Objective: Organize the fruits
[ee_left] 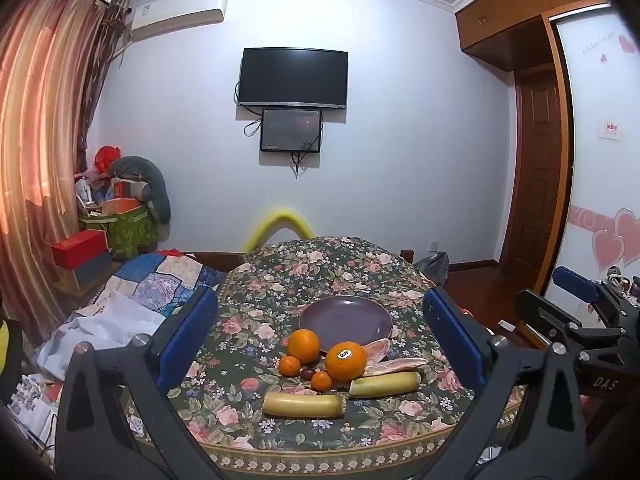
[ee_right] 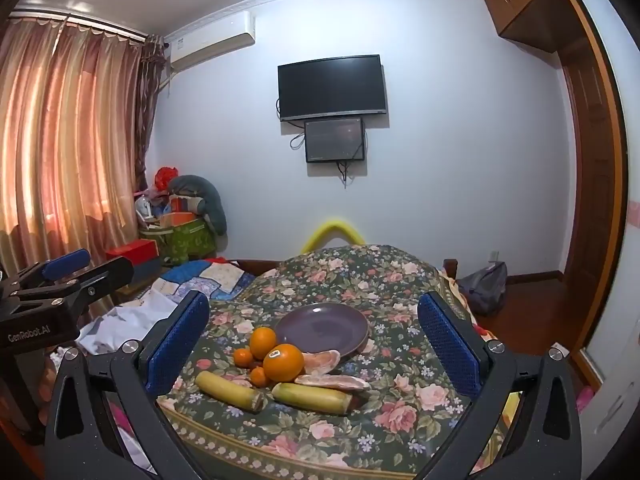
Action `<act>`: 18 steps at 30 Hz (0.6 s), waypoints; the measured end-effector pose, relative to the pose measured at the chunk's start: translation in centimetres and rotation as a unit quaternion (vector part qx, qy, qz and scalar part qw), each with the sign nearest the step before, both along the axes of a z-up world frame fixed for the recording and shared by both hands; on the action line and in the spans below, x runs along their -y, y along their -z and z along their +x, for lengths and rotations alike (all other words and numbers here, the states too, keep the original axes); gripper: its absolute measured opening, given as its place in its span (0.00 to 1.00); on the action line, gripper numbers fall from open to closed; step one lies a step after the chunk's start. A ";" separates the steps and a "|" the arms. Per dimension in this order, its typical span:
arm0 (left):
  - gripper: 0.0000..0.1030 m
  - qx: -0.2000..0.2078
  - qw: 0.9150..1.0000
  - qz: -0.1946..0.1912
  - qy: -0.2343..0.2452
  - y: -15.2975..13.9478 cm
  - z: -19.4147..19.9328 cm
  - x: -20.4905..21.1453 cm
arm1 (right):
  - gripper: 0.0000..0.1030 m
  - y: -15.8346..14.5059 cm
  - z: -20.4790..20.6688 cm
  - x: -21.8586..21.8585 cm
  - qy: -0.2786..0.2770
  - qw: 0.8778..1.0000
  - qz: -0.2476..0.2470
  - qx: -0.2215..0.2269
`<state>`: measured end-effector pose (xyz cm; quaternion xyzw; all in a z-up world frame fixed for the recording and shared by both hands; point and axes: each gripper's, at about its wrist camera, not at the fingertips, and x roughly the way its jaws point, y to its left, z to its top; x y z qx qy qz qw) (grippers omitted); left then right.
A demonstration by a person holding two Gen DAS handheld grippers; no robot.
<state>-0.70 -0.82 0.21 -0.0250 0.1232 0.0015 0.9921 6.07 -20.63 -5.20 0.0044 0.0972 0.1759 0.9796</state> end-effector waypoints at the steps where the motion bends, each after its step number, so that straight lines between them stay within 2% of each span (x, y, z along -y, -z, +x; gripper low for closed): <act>1: 1.00 0.000 1.000 0.000 0.001 -0.2 -0.1 0.0 | 1.00 0.0 0.0 0.0 0.000 1.000 0.001 0.000; 18: 1.00 0.002 1.000 0.009 -0.002 0.0 0.0 0.3 | 1.00 0.3 0.1 0.0 0.000 1.000 0.006 -0.001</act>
